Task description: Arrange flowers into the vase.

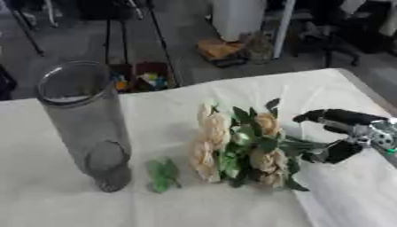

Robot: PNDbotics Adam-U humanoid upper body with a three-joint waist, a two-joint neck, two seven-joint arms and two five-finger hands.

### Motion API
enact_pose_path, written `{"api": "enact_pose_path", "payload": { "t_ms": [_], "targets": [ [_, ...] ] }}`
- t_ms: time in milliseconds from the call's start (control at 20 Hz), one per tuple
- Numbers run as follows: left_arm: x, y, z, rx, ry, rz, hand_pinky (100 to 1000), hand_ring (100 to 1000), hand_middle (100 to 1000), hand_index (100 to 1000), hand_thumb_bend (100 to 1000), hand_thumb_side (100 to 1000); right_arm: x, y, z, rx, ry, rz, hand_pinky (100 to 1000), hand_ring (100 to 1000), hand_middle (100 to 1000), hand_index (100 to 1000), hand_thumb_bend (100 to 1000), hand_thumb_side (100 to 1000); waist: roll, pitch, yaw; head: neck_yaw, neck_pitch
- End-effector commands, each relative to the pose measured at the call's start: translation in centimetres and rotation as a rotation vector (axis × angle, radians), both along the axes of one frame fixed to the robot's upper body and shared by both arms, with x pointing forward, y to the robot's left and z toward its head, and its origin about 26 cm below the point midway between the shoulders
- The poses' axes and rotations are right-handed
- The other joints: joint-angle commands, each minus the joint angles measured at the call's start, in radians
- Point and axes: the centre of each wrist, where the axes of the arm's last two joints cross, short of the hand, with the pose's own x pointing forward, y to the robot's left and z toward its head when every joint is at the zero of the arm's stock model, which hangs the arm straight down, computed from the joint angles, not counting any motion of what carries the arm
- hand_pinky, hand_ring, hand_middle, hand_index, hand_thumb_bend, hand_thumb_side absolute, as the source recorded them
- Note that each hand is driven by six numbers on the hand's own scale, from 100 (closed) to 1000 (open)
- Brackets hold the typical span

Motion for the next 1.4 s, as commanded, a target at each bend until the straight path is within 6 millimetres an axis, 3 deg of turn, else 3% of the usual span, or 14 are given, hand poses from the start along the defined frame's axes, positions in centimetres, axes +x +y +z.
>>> {"api": "enact_pose_path", "payload": {
  "t_ms": [50, 1000, 1200, 1400],
  "targets": [
    [-0.3, -0.1, 0.5, 0.006, -0.023, -0.002, 705, 794, 864, 923, 100, 1000, -0.6, -0.4, 1.9, -0.023, -0.033, -0.001, 924, 982, 908, 1000, 450, 316, -0.007, -0.016, -0.002, -0.003, -0.012],
    [-0.3, -0.2, 0.5, 0.002, -0.017, -0.007, 705, 795, 865, 924, 100, 1000, 0.1, 1.1, 0.7, -0.012, 0.020, 0.061, 888, 912, 841, 1000, 439, 336, -0.007, -0.013, -0.007, -0.014, -0.019],
    [-0.3, -0.2, 0.5, 0.002, -0.015, -0.009, 706, 795, 865, 924, 100, 1000, 0.3, 1.3, 0.5, -0.008, 0.021, 0.066, 849, 847, 753, 994, 424, 343, -0.008, -0.012, -0.008, -0.014, -0.018],
    [-0.3, -0.3, 0.5, 0.002, -0.014, -0.010, 706, 796, 866, 924, 100, 1000, 0.3, 1.3, 0.3, -0.007, 0.020, 0.061, 803, 783, 648, 910, 416, 346, -0.008, -0.011, -0.007, -0.015, -0.021]
  ]
}}
